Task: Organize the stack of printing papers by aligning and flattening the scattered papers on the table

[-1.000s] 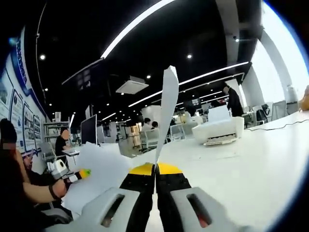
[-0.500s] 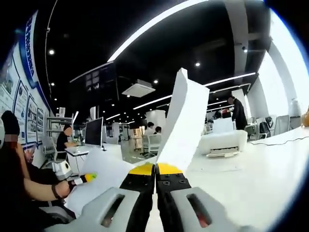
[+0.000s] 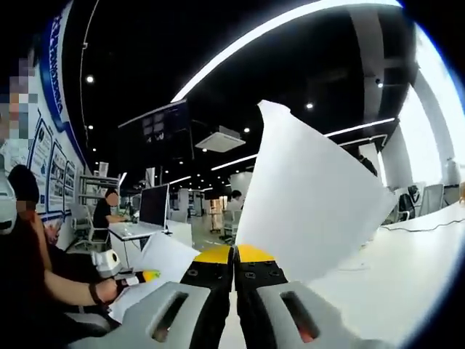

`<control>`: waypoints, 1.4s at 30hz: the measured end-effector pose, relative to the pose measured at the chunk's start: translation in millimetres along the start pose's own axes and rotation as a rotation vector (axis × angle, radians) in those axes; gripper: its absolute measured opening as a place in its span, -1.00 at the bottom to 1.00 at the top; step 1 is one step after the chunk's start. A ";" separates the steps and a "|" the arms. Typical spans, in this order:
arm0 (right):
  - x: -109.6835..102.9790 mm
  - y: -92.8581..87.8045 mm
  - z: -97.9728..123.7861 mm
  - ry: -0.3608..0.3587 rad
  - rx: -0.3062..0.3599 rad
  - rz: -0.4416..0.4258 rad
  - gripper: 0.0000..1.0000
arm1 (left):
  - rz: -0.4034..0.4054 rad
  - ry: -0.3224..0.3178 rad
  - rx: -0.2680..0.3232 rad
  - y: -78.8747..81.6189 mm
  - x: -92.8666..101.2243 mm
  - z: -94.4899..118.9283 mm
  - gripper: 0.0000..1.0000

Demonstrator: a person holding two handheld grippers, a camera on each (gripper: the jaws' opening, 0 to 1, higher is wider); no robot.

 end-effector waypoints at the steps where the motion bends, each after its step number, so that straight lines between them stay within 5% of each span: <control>1: -1.1 2.2 0.3 0.006 0.007 -0.005 -1.00 | 0.000 0.000 0.000 0.0 -0.2 0.0 -0.83; 14: -14.6 14.3 2.7 0.088 0.035 -0.051 -1.00 | 0.000 0.000 0.000 0.1 -0.8 0.0 -0.83; 42: -37.9 30.4 2.8 0.210 0.067 0.025 -1.00 | -0.001 0.000 -0.001 0.1 0.6 0.4 -0.83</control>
Point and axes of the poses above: the point that each gripper's makers call its tool centre point, and the gripper's own axes: z roughly backward along the fingers, x roughly to its right, y roughly out of its top, the point moved 9 cm from there along z, roughly backward along the fingers, and after that the axes turned 14 degrees about z, right-handed, at the moved point
